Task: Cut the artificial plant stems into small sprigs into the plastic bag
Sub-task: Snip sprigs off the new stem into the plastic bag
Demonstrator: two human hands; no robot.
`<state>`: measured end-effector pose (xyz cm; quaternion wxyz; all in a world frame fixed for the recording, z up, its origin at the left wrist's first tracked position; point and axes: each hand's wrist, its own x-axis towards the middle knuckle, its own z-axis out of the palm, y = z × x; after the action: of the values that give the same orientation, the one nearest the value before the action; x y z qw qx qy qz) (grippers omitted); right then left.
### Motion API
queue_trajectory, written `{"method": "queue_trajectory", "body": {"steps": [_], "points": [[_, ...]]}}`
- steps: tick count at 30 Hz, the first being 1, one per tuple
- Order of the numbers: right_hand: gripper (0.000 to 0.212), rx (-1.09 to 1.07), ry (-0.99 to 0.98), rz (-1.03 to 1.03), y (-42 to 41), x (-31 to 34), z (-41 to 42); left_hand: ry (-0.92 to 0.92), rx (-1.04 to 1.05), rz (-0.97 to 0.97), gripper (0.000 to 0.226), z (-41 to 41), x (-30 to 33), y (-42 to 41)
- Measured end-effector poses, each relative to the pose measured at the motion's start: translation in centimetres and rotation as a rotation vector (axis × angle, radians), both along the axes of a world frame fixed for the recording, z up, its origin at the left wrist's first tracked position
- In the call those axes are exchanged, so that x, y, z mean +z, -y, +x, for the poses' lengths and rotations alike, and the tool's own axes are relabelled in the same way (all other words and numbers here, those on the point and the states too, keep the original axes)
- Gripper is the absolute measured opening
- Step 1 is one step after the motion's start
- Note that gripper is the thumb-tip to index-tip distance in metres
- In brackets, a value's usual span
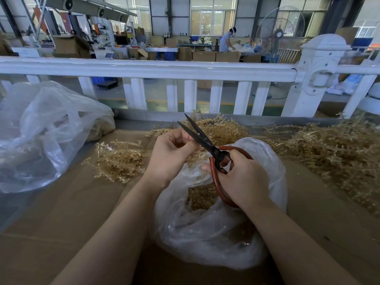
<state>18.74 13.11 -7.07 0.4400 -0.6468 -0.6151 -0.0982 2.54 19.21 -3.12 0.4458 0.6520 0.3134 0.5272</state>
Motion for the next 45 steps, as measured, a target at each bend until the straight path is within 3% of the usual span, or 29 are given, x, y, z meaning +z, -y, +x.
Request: {"method": "queue_trajectory", "body": {"steps": [5,10,17,23,27,32,42,45], "points": [[0.05,0.021,-0.007,-0.022,-0.2,-0.1,0.2,0.017,-0.002,-0.007,0.013,-0.1,0.0,-0.1],[0.06,0.025,-0.06,-0.058,-0.2,-0.2,0.1,0.042,-0.017,-0.073,0.011,-0.2,0.1,-0.1],[0.028,0.238,-0.631,-0.164,-0.1,0.8,0.0,0.14,-0.149,-0.234,0.036,-0.4,0.3,-0.1],[0.017,0.305,-0.917,-0.252,-0.5,1.6,-0.1,0.121,-0.219,-0.253,0.006,-0.1,0.1,0.0],[0.04,0.377,-1.045,-0.3,-0.2,2.1,-0.2,0.134,-0.231,-0.247,0.004,0.0,-0.1,0.0],[0.014,0.421,-1.035,-0.379,-0.4,2.0,-0.2,0.094,-0.175,-0.155,0.011,0.4,-0.5,0.1],[0.02,0.428,-1.081,-0.415,-0.3,2.6,-0.4,0.057,-0.191,-0.092,0.01,0.8,-0.6,0.4],[0.011,0.424,-1.022,-0.418,-0.3,2.5,-0.3,0.043,-0.223,-0.085,0.006,0.8,-0.5,0.4]]}}
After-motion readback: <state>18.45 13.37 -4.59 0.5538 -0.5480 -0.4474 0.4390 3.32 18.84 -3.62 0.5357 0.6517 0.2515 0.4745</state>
